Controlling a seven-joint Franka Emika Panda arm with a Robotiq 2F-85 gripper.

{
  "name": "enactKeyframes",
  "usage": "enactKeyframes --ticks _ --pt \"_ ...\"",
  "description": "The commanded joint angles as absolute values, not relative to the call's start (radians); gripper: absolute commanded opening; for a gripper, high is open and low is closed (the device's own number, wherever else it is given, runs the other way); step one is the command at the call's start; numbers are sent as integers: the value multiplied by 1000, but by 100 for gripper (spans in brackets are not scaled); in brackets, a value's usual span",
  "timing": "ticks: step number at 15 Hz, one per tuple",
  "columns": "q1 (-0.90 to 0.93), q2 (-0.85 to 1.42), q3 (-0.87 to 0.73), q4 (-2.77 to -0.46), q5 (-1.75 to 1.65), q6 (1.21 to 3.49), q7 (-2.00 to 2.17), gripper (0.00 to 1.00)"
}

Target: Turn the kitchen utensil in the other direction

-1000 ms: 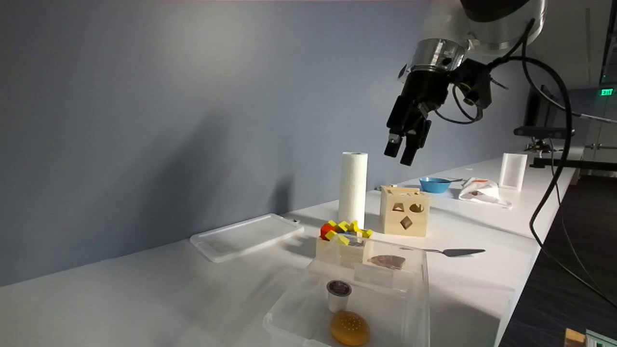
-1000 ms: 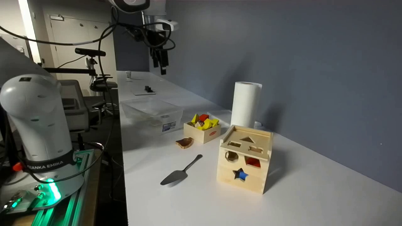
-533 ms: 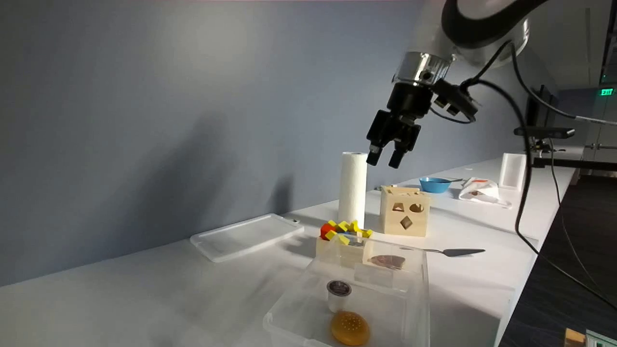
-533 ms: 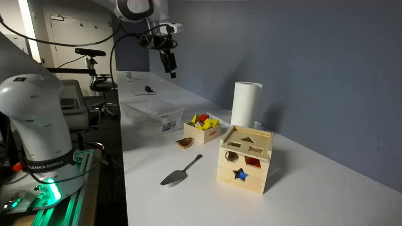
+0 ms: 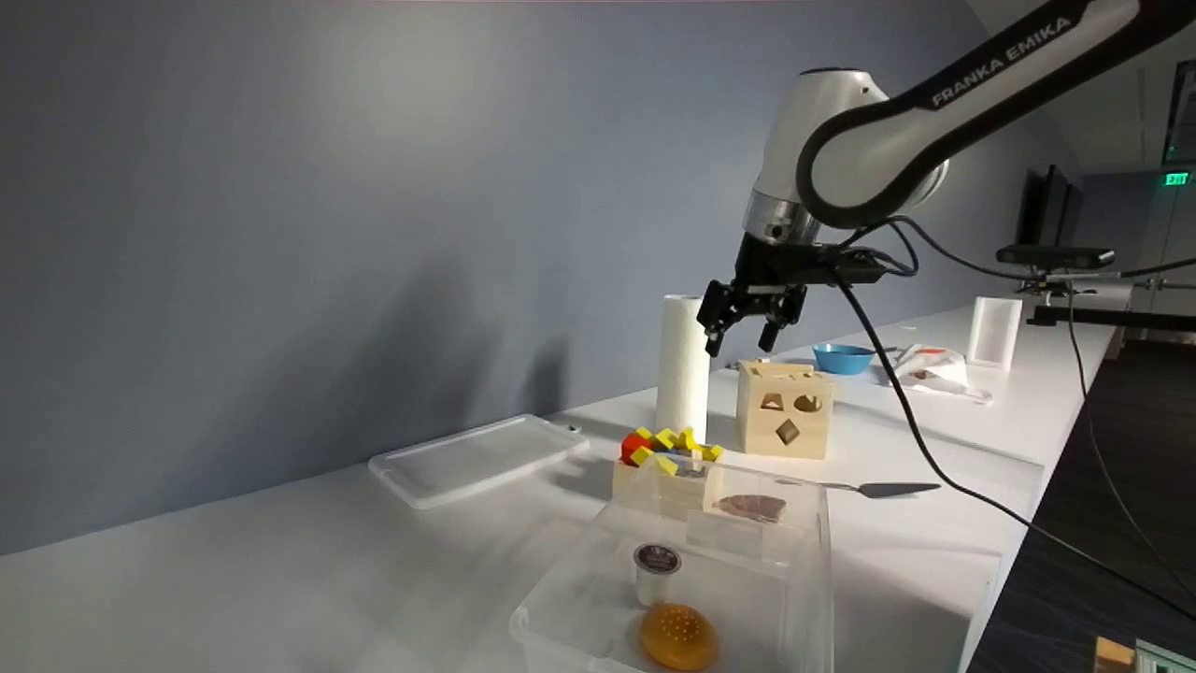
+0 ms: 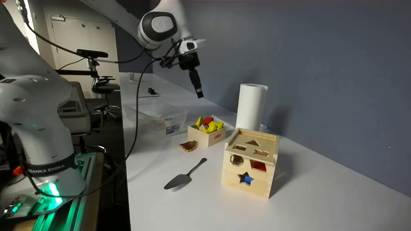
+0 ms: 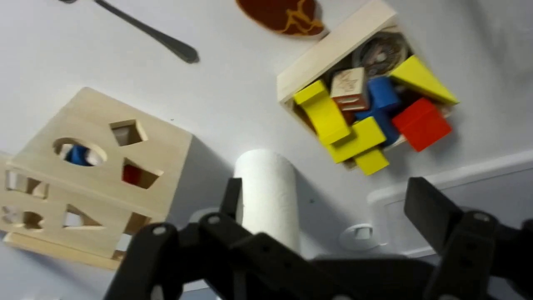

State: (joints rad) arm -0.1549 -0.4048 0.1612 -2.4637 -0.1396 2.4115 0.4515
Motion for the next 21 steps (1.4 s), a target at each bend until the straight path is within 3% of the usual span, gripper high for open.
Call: enactKeyframes --ticks 1,6,12,13,21 --pt "-268 -412 175 -2462 -341 2377 588 100" --pt "-303 -401 96 -2489 -510 2282 486 100" --pt "-190 -357 -84 -2563 -287 2298 105 100" --pt "-217 -378 -36 -2549 -362 2279 208 100" --pt "-139 -346 -125 -2595 -196 2339 -38 100"
